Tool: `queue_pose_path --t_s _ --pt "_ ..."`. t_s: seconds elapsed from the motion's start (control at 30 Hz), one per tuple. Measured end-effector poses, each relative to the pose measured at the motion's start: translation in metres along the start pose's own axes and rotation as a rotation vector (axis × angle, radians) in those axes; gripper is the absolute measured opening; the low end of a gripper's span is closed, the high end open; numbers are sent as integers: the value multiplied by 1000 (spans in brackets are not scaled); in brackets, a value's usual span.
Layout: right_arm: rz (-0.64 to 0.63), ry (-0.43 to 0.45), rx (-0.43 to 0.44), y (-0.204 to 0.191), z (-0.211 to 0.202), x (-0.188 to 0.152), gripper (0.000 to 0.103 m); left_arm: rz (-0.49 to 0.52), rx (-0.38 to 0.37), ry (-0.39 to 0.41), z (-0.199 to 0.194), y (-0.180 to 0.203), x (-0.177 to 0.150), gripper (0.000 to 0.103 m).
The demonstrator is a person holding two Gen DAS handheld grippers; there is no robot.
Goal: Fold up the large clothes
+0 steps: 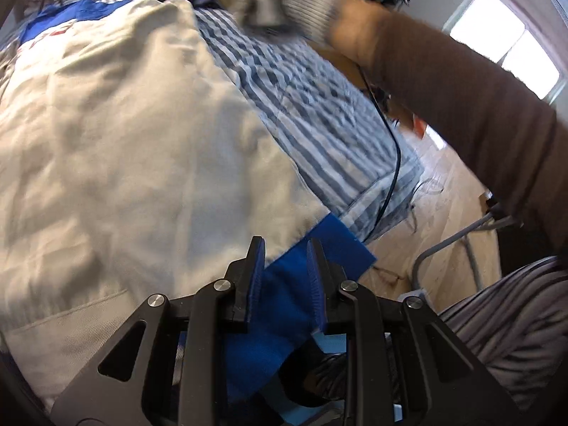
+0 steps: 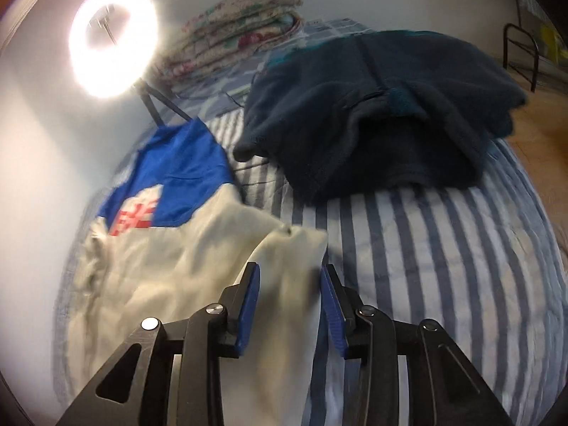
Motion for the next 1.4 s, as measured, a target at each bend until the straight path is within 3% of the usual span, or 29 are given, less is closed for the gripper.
queue_pose_path --t_s 0.13,0.2,0.37,0.57,0.67,0.73,0.83,1.0,1.07,1.23,1.4 --pt "28 -9 106 -6 -56 -40 39 -53 -2 45 -31 -23 3 23" --pt "20 -30 119 -11 -80 -65 47 -89 11 55 -39 -38 5 23" --pt "74 -97 183 -19 -130 -162 49 -138 45 66 -38 -68 11 23" --pt "124 -159 184 -20 -136 -243 53 -163 116 -29 8 -96 -5 23" --pt "162 -214 178 -16 -123 -271 53 -147 129 -13 4 -95 -6 23" --pt "141 -207 172 -20 -120 -278 54 -163 121 2 -9 -95 -5 23" --pt "178 -190 232 -24 -118 -280 53 -186 103 36 -31 -98 -3 23" --pt "160 -219 189 -34 -108 -282 15 -187 123 96 -84 -112 -4 23" --pt "167 -207 173 -38 -113 -279 9 -192 139 120 -104 -120 -4 23" --pt "82 -168 126 -70 -126 -270 6 -253 149 187 -157 -162 -4 23" --pt "-13 -128 152 -112 -131 -256 5 -306 186 252 -191 -198 -2 23"
Point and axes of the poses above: each gripper's, at about its wrist camera, not at the fingertips, and z roughly the way its jaws point, y to its right, x to its top, the point moved 4 cm from there along z, roughly the way its jaws point, and after that the axes turned 13 degrees about x, right-handed, at the moved point
